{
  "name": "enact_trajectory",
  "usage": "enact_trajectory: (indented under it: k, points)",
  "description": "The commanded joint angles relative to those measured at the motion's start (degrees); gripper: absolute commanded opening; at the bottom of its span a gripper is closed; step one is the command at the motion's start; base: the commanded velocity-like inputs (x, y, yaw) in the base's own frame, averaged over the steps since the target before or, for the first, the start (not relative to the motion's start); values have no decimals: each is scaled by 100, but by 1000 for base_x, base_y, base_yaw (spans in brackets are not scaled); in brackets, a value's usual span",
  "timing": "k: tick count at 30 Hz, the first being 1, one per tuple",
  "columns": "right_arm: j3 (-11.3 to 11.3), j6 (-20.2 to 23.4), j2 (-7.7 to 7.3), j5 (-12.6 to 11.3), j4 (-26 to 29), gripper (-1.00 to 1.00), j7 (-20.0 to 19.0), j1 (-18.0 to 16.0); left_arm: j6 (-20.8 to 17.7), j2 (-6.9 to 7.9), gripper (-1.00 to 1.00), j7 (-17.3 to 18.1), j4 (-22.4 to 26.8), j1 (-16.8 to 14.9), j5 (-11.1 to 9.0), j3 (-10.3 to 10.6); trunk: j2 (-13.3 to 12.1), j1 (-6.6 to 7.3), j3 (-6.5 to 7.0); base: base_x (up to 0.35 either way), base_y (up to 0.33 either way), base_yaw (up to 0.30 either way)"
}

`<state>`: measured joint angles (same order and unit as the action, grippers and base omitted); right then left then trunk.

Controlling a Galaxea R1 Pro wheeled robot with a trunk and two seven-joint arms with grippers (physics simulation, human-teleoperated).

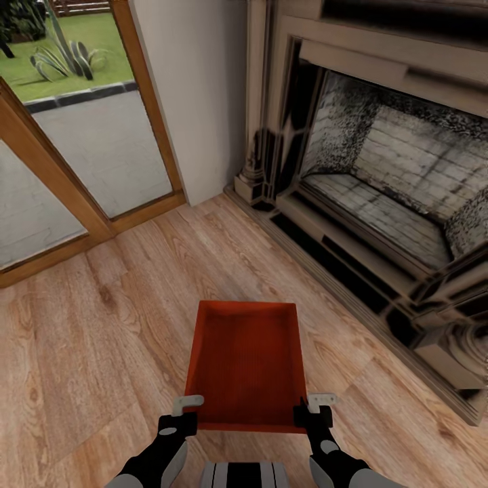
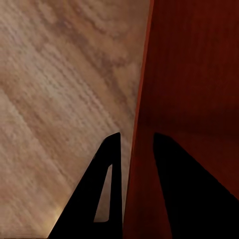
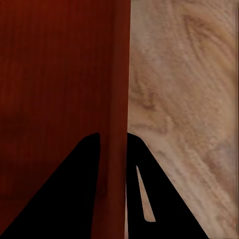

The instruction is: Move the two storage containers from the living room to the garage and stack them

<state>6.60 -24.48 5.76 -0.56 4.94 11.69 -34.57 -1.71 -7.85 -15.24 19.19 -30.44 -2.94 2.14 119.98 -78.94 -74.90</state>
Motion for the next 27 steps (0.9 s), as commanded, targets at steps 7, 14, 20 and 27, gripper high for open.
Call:
enact_trajectory:
  k: [7, 14, 20, 27]
  points:
    - [-88, -4, 6, 58, 8, -100, 26, -6, -28, 2, -100, -58, -13, 3, -40, 6, -281, 155, 123, 0, 0, 0]
    - [-88, -12, 12, 56, 10, -100, 26, -6, -28, 9, -100, -58, -29, 3, -40, 6, -562, 309, 249, 0, 0, 0]
    - [-88, -66, 13, 56, 7, -100, 27, -6, -29, 11, -100, -58, -37, 3, -40, 6, -803, 441, 357, 0, 0, 0]
    - [-88, -125, 13, 56, 7, -100, 25, -6, -31, 11, -100, -52, -38, 3, -45, 6, -1083, 594, 482, 0, 0, 0]
